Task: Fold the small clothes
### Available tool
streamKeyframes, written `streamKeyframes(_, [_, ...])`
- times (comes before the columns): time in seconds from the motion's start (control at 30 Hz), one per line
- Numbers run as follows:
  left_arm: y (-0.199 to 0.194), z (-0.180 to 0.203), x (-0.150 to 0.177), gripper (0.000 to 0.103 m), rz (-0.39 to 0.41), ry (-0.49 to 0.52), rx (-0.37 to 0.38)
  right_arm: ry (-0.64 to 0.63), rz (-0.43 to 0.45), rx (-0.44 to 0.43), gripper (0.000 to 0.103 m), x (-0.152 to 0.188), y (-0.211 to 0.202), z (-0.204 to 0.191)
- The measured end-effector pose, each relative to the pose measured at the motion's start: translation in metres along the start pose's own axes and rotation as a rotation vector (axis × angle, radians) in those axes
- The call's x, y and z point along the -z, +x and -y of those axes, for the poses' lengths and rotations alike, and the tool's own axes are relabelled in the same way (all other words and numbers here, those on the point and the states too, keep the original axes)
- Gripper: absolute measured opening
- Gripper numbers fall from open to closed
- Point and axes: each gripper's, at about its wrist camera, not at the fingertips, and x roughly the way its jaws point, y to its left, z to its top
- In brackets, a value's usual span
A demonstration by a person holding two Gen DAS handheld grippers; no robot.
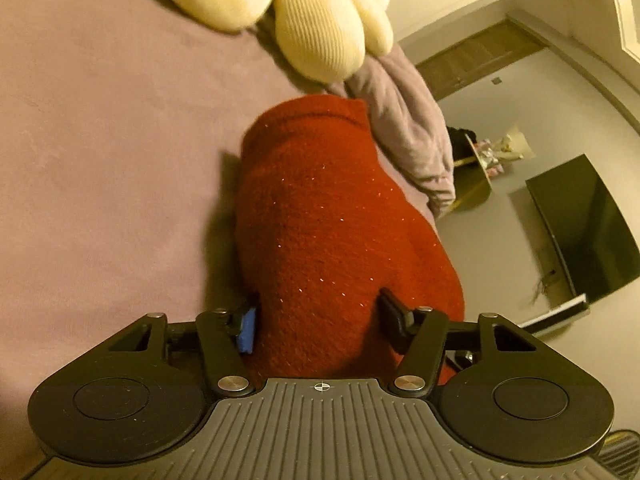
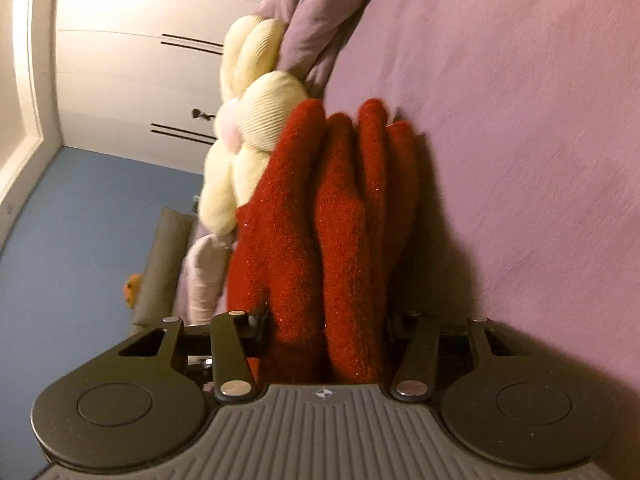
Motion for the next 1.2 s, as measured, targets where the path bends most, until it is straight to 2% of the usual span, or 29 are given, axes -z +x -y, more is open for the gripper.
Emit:
streamKeyframes(0.07, [-0.019, 0.000, 0.000, 0.063, 0.025, 0.018, -0.021, 0.000, -0.030, -0.023, 0.048, 0.009, 0.010, -0.010])
streamKeyframes(0.2, [-0.072, -0.002, 0.006, 0.063, 0.087, 0.083, -0.110, -0.008, -0.124, -0.052, 0.048, 0.039, 0.042, -0.028])
streamKeyframes(0.37, [-0.131, -0.022, 0.026, 0.064, 0.134, 0.075, -0.240, -0.029, -0.218, -0.090, 0.050, 0.080, 0.072, -0.043])
streamKeyframes(0.47, [-0.143, -0.030, 0.028, 0.065, 0.143, 0.051, -0.253, -0.088, -0.195, -0.005, 0.061, 0.090, 0.072, -0.057])
streamKeyframes(0.53, [-0.154, -0.027, 0.024, 0.064, 0.161, 0.074, -0.246, -0.124, -0.168, 0.072, 0.062, 0.090, 0.063, -0.068])
streamKeyframes(0.57, [-0.158, -0.021, 0.021, 0.068, 0.181, 0.096, -0.252, -0.157, -0.139, 0.122, 0.062, 0.088, 0.056, -0.077])
streamKeyframes(0.6, [-0.161, -0.016, 0.019, 0.080, 0.199, 0.116, -0.260, -0.201, -0.097, 0.172, 0.062, 0.086, 0.049, -0.087])
streamKeyframes(0.63, [-0.163, -0.011, 0.015, 0.086, 0.220, 0.132, -0.276, -0.248, -0.052, 0.215, 0.062, 0.083, 0.041, -0.099])
streamKeyframes(0.7, [-0.161, 0.002, 0.008, 0.089, 0.266, 0.174, -0.326, -0.355, 0.044, 0.281, 0.060, 0.081, 0.035, -0.130])
streamKeyframes(0.77, [-0.152, 0.011, 0.000, 0.089, 0.296, 0.183, -0.391, -0.433, 0.073, 0.313, 0.039, 0.087, 0.043, -0.154])
streamKeyframes(0.83, [-0.138, 0.017, -0.010, 0.089, 0.311, 0.170, -0.440, -0.501, 0.061, 0.333, 0.026, 0.093, 0.064, -0.174])
streamKeyframes(0.93, [-0.114, 0.021, -0.026, 0.089, 0.307, 0.184, -0.527, -0.570, 0.033, 0.365, 0.021, 0.108, 0.103, -0.189])
streamKeyframes(1.0, [-0.095, 0.016, -0.035, 0.089, 0.288, 0.178, -0.589, -0.653, 0.060, 0.435, 0.018, 0.112, 0.127, -0.189])
streamKeyframes(1.1, [-0.064, 0.009, -0.046, 0.089, 0.234, 0.209, -0.643, -0.745, 0.068, 0.541, 0.015, 0.108, 0.142, -0.179])
streamKeyframes(1.13, [-0.053, 0.007, -0.048, 0.089, 0.211, 0.219, -0.646, -0.746, 0.061, 0.556, 0.018, 0.105, 0.148, -0.174])
streamKeyframes(1.17, [-0.044, 0.006, -0.049, 0.089, 0.184, 0.223, -0.646, -0.749, 0.060, 0.572, 0.025, 0.101, 0.151, -0.168])
streamKeyframes(1.2, [-0.035, 0.004, -0.050, 0.089, 0.160, 0.223, -0.647, -0.752, 0.069, 0.590, 0.026, 0.097, 0.151, -0.162])
